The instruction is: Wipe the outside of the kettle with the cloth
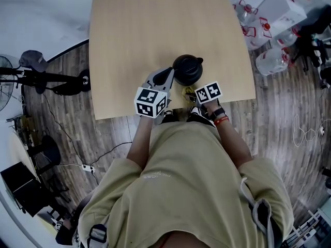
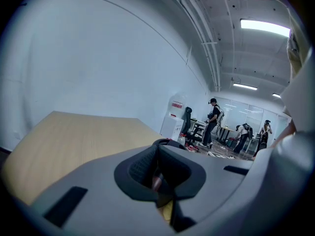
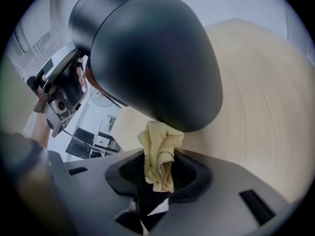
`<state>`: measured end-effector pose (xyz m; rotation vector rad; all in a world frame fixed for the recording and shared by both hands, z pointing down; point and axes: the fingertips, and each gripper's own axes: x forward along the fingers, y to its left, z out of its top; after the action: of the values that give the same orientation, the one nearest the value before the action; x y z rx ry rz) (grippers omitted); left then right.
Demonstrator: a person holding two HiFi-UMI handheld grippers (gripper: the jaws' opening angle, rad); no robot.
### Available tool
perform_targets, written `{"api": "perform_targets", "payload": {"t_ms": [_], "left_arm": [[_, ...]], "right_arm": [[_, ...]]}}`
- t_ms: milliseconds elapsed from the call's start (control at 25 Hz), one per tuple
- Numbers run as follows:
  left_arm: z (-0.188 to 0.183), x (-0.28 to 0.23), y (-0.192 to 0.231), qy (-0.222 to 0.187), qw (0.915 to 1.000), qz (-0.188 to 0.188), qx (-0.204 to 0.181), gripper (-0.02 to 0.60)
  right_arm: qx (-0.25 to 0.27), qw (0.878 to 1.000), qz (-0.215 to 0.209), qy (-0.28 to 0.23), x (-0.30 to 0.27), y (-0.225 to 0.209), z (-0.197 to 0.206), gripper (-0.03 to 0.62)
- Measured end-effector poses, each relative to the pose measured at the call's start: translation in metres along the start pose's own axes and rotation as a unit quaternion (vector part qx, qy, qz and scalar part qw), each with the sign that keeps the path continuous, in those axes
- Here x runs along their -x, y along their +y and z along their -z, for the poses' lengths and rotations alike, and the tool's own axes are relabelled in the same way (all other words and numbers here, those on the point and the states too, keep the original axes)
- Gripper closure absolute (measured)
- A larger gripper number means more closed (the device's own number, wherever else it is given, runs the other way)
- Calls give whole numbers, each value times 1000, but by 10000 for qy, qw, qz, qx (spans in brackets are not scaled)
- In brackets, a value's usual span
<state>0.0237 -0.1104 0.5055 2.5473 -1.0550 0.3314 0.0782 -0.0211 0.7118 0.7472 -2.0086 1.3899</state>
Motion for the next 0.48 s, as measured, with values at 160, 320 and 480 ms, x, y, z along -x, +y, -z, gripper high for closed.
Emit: {"api": "perform_targets", "payload": {"t_ms": [160, 320, 480], "left_arm": [[1, 9, 5, 4, 10000, -72, 5, 557], [4, 14, 10, 15, 9998, -172, 21, 557], [5, 18, 11, 26, 9998, -215, 16, 555]], "right_arm": [[-485, 9976, 3, -496, -12, 17, -6, 461], [-685, 9942, -212, -796, -21, 31, -20, 462], [-585, 9928, -346, -989, -27, 45, -33, 461]]}}
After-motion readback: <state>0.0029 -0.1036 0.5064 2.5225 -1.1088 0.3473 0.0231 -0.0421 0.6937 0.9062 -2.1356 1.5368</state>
